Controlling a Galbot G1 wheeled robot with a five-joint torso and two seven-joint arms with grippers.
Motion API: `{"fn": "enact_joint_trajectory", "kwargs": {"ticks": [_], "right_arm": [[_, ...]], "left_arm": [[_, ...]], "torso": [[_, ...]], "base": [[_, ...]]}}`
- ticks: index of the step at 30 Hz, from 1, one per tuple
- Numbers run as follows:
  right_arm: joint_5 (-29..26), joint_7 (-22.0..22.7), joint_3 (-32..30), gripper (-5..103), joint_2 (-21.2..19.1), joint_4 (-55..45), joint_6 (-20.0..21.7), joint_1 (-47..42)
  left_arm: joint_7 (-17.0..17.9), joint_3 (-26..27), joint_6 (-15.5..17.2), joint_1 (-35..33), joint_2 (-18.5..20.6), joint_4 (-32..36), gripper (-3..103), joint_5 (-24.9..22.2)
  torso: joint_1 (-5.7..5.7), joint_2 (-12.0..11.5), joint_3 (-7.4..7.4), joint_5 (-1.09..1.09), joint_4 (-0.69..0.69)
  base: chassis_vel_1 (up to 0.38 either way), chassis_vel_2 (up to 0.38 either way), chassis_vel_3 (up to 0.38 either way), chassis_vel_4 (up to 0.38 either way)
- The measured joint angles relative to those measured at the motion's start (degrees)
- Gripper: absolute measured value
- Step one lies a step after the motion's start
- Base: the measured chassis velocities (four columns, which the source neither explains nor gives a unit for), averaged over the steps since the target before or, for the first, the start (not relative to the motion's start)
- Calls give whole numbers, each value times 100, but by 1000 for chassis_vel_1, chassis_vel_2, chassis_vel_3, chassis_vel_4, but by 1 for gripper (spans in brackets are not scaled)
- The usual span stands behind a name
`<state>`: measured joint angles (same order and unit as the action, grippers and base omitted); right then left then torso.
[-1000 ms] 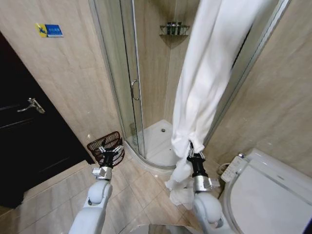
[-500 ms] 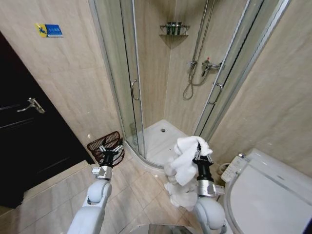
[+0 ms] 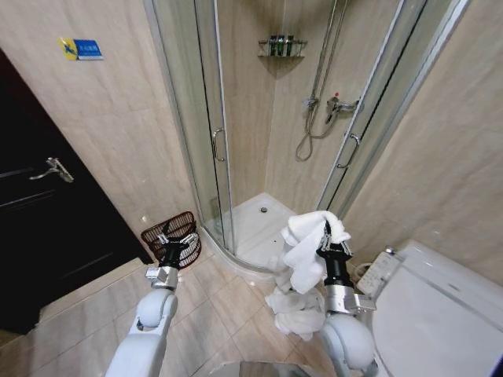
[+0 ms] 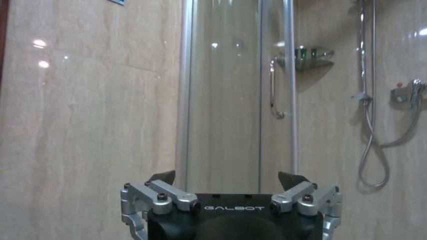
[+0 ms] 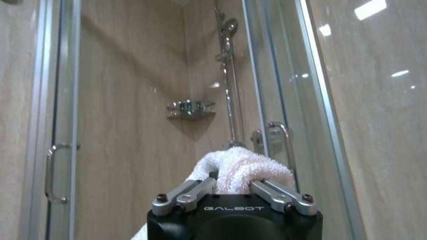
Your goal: Discard the used towel into the hamper.
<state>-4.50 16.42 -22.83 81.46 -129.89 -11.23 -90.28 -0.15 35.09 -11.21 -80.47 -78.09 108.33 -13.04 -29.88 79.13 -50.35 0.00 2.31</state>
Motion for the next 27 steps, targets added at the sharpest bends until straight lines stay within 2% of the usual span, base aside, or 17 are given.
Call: {"fn": "enact_joint_trajectory", "kwargs": {"ticks": [5,10,13,17,20,27], "right_arm": [[17,107,-64,5,-39,-32,85,49],[49,186,-72,5,-44,-57,153,62],[148,242,-44,5,-37,-204,336,13],[158,243,-9,5,-38,-222,381,15],[214,235,-1,5,-44,-219,426,38],[330,228,42,5,-41,-221,472,41]], "left_arm": [[0,-67,68,24,-69,-80,100,238],[0,-110,68,36,-105,-98,100,274],[55,-78,-43,45,-101,-147,100,416],[138,-58,-176,56,-98,-176,100,440],[174,-64,-260,33,-96,-135,100,394],[189,-82,-285,-12,-114,-75,100,405]], "torso": [[0,0,0,0,0],[0,0,0,1,0],[-1,0,0,0,2],[-1,0,0,0,3],[0,0,0,0,-1],[-1,0,0,0,-1]], "base": [[38,43,61,53],[71,64,94,83],[82,67,104,75],[85,79,50,39],[65,41,-30,-29],[80,68,-78,-94]]}}
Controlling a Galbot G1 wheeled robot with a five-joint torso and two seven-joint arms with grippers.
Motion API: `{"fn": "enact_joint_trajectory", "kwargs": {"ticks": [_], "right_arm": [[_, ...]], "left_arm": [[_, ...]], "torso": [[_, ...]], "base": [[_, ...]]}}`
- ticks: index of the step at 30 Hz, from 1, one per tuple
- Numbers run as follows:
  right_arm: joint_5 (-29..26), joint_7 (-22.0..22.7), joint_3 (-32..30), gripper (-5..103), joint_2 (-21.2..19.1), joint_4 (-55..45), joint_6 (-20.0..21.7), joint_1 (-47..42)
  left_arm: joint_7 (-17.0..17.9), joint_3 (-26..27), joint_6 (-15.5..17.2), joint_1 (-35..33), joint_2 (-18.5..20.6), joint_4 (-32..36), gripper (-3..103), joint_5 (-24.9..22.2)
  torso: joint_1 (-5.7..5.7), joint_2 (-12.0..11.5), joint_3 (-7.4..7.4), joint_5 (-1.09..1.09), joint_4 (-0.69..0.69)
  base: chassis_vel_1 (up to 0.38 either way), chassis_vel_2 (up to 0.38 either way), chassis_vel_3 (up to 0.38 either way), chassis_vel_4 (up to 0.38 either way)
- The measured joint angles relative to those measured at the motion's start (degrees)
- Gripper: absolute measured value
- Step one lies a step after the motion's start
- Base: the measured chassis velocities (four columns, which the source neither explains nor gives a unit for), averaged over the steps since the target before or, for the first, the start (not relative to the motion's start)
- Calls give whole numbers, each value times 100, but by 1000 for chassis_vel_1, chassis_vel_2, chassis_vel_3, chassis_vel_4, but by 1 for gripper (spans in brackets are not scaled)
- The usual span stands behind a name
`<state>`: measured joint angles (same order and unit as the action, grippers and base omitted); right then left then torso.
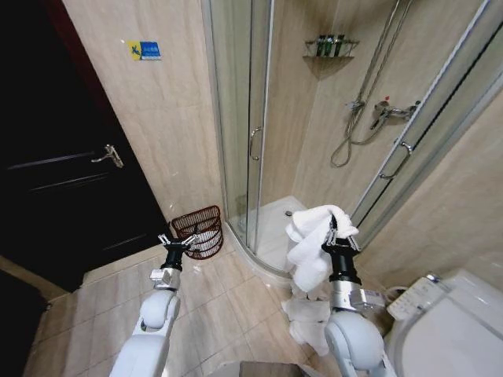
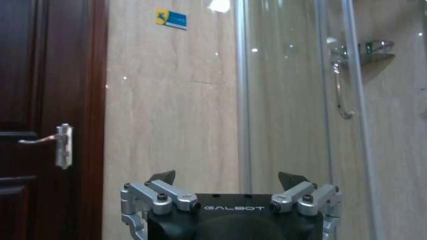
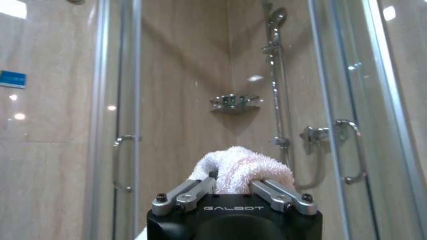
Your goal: Discard the used towel into the hamper.
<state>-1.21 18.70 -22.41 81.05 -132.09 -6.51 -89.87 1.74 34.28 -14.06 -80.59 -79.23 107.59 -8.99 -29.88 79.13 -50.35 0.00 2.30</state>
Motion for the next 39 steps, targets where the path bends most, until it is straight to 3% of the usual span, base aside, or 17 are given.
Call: {"fn": "enact_joint_trajectory", "kwargs": {"ticks": [21,39], "right_arm": [[-32,-222,85,5,-18,213,-125,148],[-114,-267,114,5,-64,471,-119,373]], "left_arm": [[47,-68,106,-35,-88,-21,100,151],[34,-56,13,-12,-118,-222,100,166]], "torso": [[1,1,1,-3,1],[1,0,0,0,1]], "base": [[235,230,-217,-208],[76,83,89,93]]}}
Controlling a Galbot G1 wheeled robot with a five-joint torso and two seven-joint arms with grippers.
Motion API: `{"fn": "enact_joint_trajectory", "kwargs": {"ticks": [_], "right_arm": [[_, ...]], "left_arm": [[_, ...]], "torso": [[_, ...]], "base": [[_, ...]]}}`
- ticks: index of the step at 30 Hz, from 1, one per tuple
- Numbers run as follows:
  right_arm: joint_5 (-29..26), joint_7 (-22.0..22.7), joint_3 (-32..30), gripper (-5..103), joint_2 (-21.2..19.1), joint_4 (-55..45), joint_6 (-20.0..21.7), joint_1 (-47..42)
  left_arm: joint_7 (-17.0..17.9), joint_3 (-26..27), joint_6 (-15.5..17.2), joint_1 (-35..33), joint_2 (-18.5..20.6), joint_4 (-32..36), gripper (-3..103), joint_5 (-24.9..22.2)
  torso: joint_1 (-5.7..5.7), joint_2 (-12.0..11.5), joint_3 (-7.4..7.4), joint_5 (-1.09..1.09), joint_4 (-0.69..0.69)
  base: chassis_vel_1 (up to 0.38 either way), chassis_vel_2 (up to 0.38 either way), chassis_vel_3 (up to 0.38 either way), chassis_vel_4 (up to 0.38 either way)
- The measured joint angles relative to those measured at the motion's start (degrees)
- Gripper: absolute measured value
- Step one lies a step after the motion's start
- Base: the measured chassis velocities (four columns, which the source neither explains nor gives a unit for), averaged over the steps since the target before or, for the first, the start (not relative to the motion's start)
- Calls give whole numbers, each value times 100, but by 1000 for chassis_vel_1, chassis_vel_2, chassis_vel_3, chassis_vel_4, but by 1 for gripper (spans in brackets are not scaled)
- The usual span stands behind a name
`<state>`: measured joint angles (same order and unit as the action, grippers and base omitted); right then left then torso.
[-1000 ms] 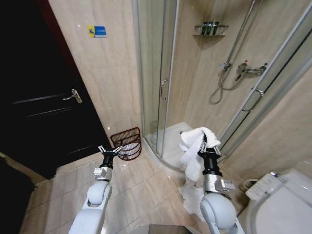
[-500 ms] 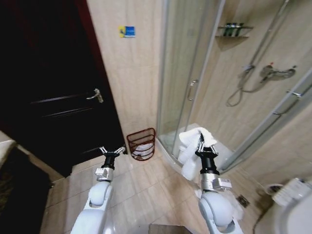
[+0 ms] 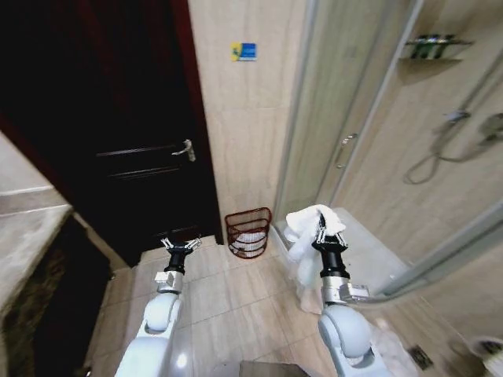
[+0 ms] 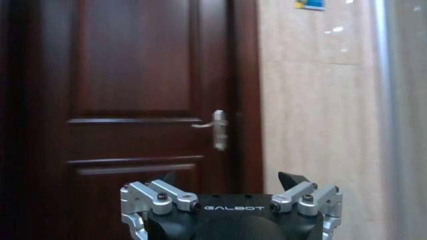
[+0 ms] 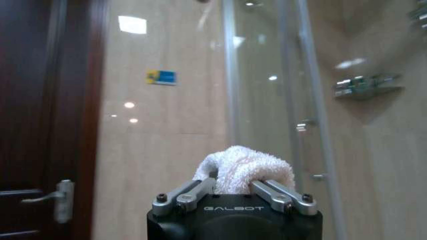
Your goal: Discard the used towel into the hamper.
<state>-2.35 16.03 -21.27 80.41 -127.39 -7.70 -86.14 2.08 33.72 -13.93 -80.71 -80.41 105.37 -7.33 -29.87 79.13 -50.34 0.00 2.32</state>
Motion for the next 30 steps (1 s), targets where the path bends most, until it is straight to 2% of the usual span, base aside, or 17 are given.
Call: {"fn": "enact_joint_trajectory", "kwargs": {"ticks": [4,5,9,18,30], "right_arm": [[1,10,-4,5,-3,18,-17,21],[-6,23,-21,5,-17,19,-19,36],[-38,74,-40,5,-39,35,-16,84],[-55,82,-37,5,-43,42,-9,108],[-162,68,-51,5,-98,74,8,224]], "left_arm": [[1,-5,-76,0,-19,-21,100,11],[18,-9,-229,3,-43,-69,100,33],[30,-7,-328,-10,-66,-80,100,73],[26,1,-340,-36,-62,-1,100,91],[22,-6,-327,-46,-82,56,100,186]], "torso": [[0,0,0,0,1],[0,0,0,0,2],[0,0,0,0,1],[1,0,0,0,-1],[-1,0,0,0,0]], "base": [[145,131,112,103],[102,116,74,95],[56,80,69,65],[-49,40,44,-43],[-109,129,111,-117]]}}
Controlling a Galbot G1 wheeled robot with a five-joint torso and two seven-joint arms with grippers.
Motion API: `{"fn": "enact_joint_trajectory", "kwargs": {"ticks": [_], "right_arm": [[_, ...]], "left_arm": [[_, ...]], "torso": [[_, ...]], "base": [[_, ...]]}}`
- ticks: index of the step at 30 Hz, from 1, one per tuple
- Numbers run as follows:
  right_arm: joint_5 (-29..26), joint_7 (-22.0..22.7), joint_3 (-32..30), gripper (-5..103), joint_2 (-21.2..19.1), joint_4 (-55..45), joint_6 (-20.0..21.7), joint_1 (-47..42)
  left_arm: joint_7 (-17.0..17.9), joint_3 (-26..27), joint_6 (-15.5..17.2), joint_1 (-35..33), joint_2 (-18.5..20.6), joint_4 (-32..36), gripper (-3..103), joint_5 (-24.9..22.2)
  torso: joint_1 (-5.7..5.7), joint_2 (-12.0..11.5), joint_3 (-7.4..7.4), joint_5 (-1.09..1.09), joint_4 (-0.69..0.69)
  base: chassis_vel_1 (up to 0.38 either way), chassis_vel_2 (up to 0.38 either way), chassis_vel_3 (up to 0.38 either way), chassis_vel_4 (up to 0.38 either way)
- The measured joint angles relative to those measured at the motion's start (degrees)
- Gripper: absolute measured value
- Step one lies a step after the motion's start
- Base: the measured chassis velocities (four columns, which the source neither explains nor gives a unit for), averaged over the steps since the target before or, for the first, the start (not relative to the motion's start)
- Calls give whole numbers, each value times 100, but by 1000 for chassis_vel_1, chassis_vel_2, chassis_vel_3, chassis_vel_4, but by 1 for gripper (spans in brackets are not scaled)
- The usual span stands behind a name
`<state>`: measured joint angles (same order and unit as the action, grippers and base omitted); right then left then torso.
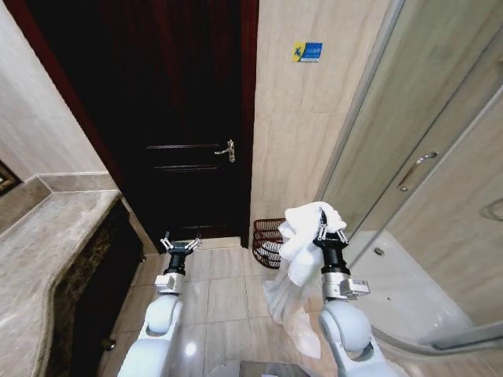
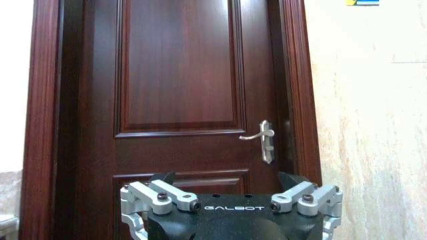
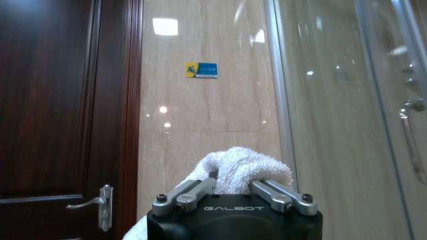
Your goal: Discard the used towel into the hamper.
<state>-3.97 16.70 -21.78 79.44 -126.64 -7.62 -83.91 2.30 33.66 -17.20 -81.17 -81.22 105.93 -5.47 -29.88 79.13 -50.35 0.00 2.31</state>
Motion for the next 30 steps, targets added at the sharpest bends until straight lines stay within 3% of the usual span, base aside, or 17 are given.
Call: {"fn": "enact_joint_trajectory", "kwargs": {"ticks": [9,16,24,29,30], "right_arm": [[-90,3,-4,5,-66,1,102,104],[-491,57,-123,5,-340,-176,237,311],[-1609,243,-397,5,-1242,-712,725,1085],[-2848,341,-746,5,-2303,-853,1229,2155],[-2848,341,-746,5,-2303,-853,1229,2155]], "left_arm": [[-6,-20,33,14,-59,23,100,67],[-7,-18,67,56,-184,-25,100,94],[-1,-21,81,53,-282,-133,100,246],[9,-19,63,34,-283,-186,100,321],[9,-19,63,34,-283,-186,100,321]], "torso": [[1,0,0,0,-1],[-4,-1,-1,1,-1],[4,0,1,1,-1],[2,-1,0,3,-1],[2,-1,0,3,-1]], "base": [[-120,114,108,-104],[-96,86,90,-88],[0,0,0,0],[0,0,0,0],[0,0,0,0]]}}
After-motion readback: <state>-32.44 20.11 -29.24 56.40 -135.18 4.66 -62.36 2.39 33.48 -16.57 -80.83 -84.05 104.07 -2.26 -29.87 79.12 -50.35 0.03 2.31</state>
